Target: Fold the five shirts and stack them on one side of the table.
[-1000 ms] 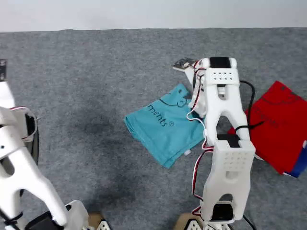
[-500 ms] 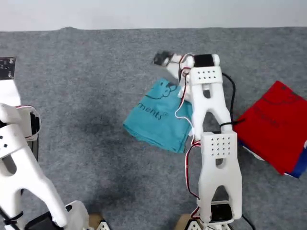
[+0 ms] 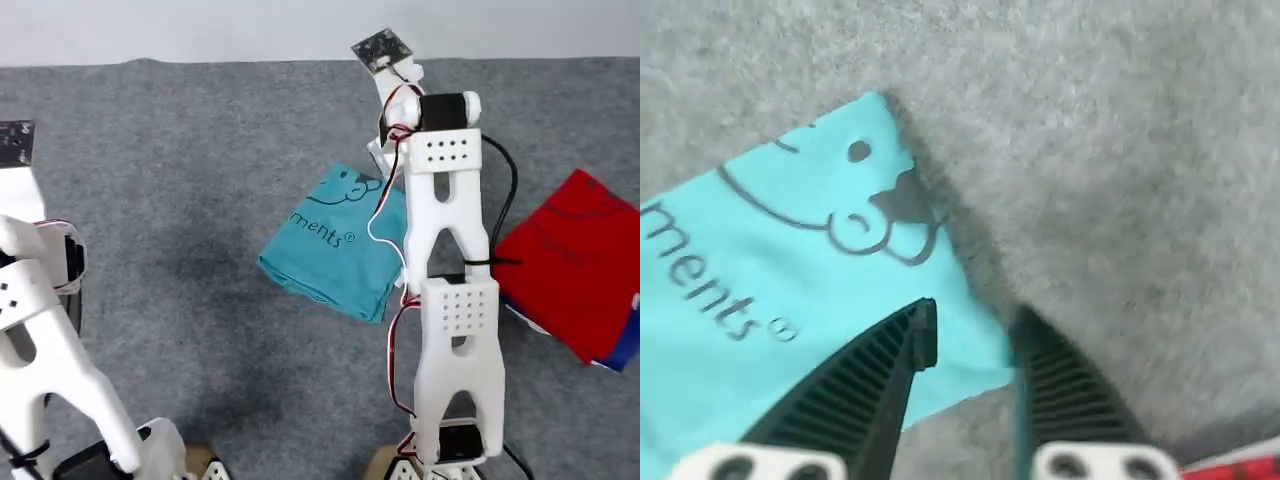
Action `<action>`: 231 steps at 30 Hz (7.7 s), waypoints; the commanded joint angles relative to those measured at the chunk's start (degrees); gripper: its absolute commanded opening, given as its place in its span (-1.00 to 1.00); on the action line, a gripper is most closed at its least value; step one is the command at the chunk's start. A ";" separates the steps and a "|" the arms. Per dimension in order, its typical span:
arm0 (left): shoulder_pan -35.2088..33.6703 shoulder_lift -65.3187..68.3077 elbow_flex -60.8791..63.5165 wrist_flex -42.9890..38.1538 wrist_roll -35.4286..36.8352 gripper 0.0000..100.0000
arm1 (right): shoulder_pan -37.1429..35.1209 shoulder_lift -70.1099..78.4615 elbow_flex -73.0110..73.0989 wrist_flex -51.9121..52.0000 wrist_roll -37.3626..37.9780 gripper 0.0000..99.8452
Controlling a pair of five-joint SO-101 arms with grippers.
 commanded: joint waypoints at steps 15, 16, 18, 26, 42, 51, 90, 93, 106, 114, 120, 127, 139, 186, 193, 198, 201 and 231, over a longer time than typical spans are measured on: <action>0.26 -1.76 -0.40 1.85 -0.70 -0.85 | -8.75 -23.34 31.65 0.84 -50.73 -0.97; 0.26 -1.76 -0.40 1.85 -0.88 -0.85 | -8.75 -22.11 31.47 0.84 -52.40 -0.98; 0.18 -1.76 -0.31 1.85 -2.55 -0.85 | -9.01 -20.00 31.38 1.36 -55.38 -0.97; 0.09 -1.41 -0.31 1.85 -5.45 -0.85 | -10.07 -13.05 31.47 0.84 -64.79 -0.25; 0.26 -1.32 -0.31 1.85 -5.80 -0.85 | -9.89 -0.31 31.38 -14.11 -66.46 -0.11; 0.26 -1.23 -0.31 1.49 -5.89 -0.85 | -9.63 6.20 30.68 -15.60 -65.93 -0.44; 0.09 -1.76 -0.57 1.49 -9.49 -0.85 | -6.02 -33.19 19.43 2.33 -48.97 -0.98; 0.09 -1.76 -0.57 1.58 -9.49 -0.85 | -2.24 -35.30 19.43 2.33 -46.68 -0.98; 0.09 -1.76 -0.57 1.85 -9.49 -0.85 | 12.97 -42.77 34.81 2.15 -37.01 -0.98; 0.26 -1.76 -0.57 1.85 -9.41 -0.85 | 22.99 -40.31 40.70 -1.27 -23.82 -0.98; 0.26 -1.76 -0.57 1.85 -9.41 -0.85 | 27.47 -34.77 40.79 -4.88 -20.31 -0.98; 0.26 -1.76 -0.57 1.85 -9.41 -0.85 | 32.48 -29.49 40.79 -6.46 -19.16 -0.98; 0.35 -1.76 -0.57 1.85 -9.41 -0.85 | 41.71 -24.75 40.79 -14.73 -15.91 -0.98; 0.35 -1.85 -0.31 1.93 -9.41 -0.85 | 50.15 -27.56 36.31 -11.12 -17.05 -0.33; 0.35 -1.85 -0.31 1.93 -9.41 -0.85 | 38.99 -35.56 33.67 0.92 -18.64 -0.44; 0.35 -1.85 -0.31 1.93 -9.41 -0.85 | 34.51 -31.25 34.46 1.45 -18.55 -1.00; 0.18 -1.85 -0.31 1.93 -9.41 -0.85 | 34.33 -27.12 34.64 2.07 -18.55 -0.92; 0.35 -1.41 -0.31 1.76 -9.41 -0.85 | 29.14 -28.09 46.07 -4.18 -15.38 -0.98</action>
